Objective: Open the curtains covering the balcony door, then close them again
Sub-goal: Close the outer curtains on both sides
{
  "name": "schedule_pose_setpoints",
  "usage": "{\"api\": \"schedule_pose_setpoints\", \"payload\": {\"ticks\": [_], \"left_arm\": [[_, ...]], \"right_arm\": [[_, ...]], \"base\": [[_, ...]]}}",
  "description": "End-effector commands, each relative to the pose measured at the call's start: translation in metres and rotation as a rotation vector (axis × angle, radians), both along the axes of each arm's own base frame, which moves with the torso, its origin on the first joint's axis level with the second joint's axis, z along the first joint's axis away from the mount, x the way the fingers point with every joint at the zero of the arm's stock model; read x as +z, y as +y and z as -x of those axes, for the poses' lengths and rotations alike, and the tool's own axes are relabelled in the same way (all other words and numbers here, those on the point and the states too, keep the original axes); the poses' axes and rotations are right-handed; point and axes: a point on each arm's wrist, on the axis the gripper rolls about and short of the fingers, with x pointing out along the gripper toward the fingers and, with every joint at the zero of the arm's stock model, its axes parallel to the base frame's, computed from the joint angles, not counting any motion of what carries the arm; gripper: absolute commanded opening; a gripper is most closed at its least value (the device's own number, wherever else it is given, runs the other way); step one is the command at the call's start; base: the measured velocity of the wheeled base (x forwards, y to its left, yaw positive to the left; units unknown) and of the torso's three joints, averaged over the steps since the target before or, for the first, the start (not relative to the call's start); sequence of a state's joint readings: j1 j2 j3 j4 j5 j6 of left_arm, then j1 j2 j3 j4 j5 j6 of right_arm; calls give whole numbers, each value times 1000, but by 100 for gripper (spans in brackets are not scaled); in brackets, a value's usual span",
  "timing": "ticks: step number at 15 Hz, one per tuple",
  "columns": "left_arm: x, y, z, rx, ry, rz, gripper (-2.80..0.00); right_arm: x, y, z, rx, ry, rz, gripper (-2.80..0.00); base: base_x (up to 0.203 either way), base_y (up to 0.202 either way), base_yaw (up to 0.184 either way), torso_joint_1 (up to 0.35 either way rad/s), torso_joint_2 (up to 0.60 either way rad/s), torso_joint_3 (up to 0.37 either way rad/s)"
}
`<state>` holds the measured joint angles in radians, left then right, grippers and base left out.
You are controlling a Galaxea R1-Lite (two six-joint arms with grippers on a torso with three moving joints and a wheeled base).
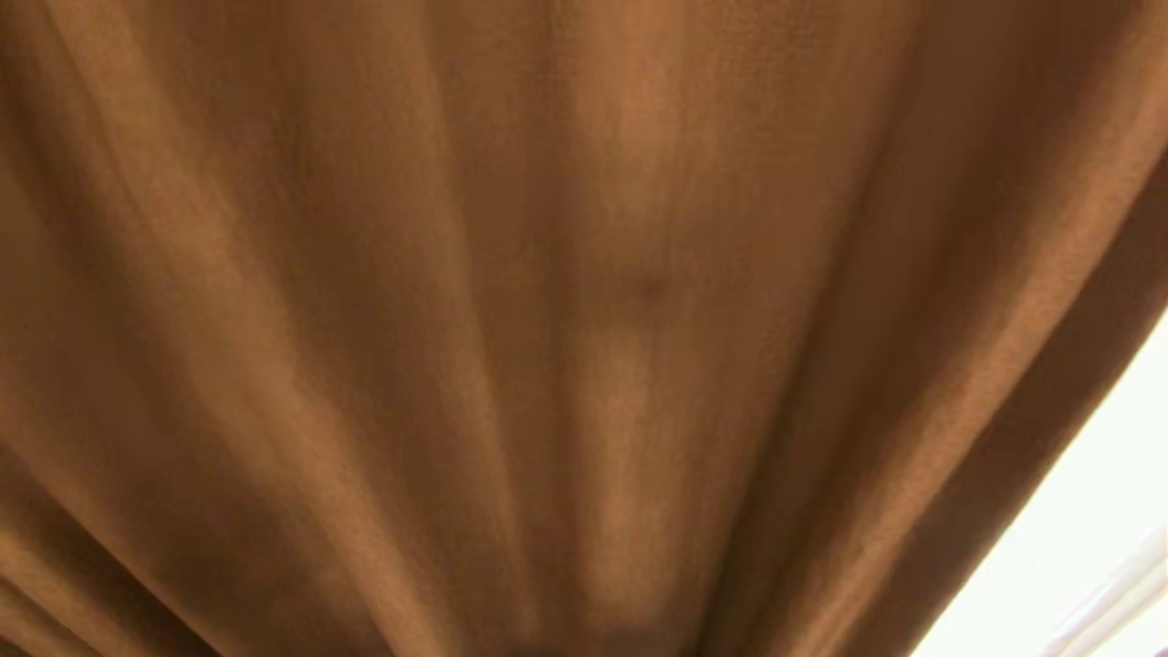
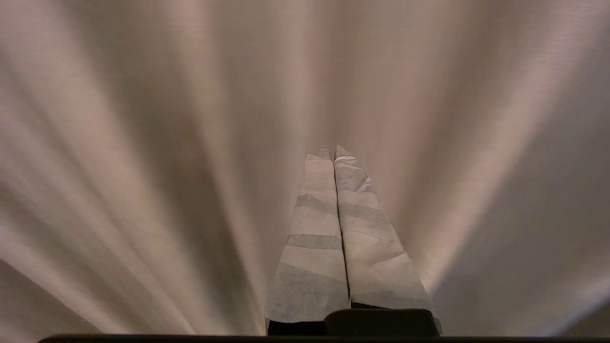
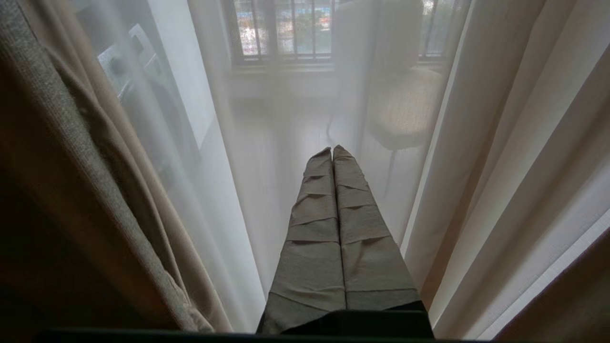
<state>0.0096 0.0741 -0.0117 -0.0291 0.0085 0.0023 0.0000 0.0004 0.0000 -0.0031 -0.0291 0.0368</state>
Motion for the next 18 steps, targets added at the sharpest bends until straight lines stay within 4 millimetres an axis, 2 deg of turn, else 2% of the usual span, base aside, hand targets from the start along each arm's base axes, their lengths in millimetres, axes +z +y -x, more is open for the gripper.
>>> {"api": "schedule_pose_setpoints", "payload": {"ticks": [1, 18], "left_arm": [[-4, 0, 5, 0, -67, -1, -280], [-4, 0, 5, -1, -67, 0, -280]], "right_arm": [[0, 0, 0, 0, 0, 0, -280], [0, 0, 0, 0, 0, 0, -280]], "base": [[0, 0, 0, 0, 0, 0], [0, 0, 0, 0, 0, 0]]}}
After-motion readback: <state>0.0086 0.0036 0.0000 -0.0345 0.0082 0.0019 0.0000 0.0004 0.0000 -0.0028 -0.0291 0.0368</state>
